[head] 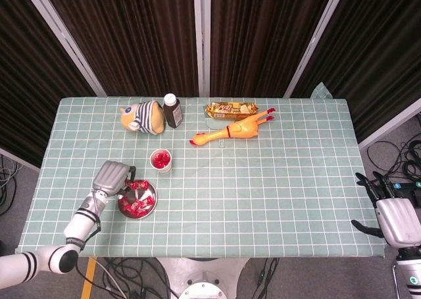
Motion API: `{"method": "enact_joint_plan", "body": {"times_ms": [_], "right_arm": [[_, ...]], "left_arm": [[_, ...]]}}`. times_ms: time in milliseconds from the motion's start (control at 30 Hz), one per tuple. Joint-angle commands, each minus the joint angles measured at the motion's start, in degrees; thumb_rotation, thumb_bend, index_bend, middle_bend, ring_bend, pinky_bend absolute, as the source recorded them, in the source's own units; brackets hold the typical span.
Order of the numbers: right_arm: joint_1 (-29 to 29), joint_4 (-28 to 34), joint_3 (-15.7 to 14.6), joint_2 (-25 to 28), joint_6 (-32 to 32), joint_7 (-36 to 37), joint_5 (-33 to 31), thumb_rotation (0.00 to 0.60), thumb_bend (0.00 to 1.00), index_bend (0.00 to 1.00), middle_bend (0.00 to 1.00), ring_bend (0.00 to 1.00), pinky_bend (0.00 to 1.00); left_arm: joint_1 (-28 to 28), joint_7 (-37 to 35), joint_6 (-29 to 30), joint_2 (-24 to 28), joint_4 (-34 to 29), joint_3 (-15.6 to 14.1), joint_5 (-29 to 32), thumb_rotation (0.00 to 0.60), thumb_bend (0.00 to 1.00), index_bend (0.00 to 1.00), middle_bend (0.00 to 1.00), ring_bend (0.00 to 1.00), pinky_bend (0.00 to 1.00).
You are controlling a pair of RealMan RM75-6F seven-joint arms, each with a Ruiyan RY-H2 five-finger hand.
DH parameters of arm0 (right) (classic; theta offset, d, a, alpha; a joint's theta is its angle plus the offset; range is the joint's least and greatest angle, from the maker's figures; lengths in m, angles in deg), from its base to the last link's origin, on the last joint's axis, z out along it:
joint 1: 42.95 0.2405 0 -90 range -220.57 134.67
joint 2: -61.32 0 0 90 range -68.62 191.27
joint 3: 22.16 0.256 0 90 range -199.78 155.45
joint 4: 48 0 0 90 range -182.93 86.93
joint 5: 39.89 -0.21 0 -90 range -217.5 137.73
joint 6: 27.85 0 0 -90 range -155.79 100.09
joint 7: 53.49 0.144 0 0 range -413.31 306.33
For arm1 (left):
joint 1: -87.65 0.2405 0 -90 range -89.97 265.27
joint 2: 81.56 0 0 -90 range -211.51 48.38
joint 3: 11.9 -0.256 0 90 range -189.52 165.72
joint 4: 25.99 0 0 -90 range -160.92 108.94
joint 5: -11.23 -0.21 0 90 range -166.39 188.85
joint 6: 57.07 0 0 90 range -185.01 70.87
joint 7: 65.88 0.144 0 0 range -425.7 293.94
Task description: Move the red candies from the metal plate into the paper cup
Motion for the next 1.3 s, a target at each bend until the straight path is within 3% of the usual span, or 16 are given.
{"method": "enact_joint_plan", "body": {"times_ms": [33, 333, 633, 1067, 1300], "right_arm": [[0.4, 0.1, -0.4, -0.1, 0.9, -0.3, 0.2, 0.6, 0.02, 0.08, 0.24, 0.05, 0.26], [0.8, 1.0, -1.4, -0.5, 1.8, -2.2, 1.8, 0.6, 0.02, 0.08, 0.24, 0.05, 0.25], [-0.5, 1.1, -0.4, 0.1, -1.1, -2.9, 0.4, 0.6, 0.02, 0.08, 0.24, 0.05, 0.23], [-0.3, 0.5, -0.2, -0.3, -0.6, -2.6, -0.1, 0.6, 0.02, 0.08, 0.23, 0.05, 0.21], [-0.1, 0.4, -0.1, -0.4, -0.2, -2.3, -0.2, 0.6, 0.02, 0.08, 0.23, 0.05, 0.21]], "left_arm": [[-0.6, -2.8, 1.1, 2.9, -3.2, 3.2, -1.5, 0.6, 0.31, 0.65, 1.0, 0.99, 1.0], [-7.1, -1.2, -5.2, 1.8, -2.1, 7.4, 2.4, 0.6, 0.31, 0.65, 1.0, 0.99, 1.0], [-12.0, 6.2, -7.9, -4.0, 4.3, 6.6, 9.3, 0.6, 0.31, 0.65, 1.0, 0.99, 1.0], [-14.4, 7.6, -8.9, -7.7, 9.9, 6.4, 13.7, 0.6, 0.31, 0.63, 1.0, 0.99, 1.0], [-15.1, 8.1, -9.2, -7.4, 9.6, 6.1, 15.2, 0.6, 0.31, 0.48, 1.0, 0.98, 1.0]]}}
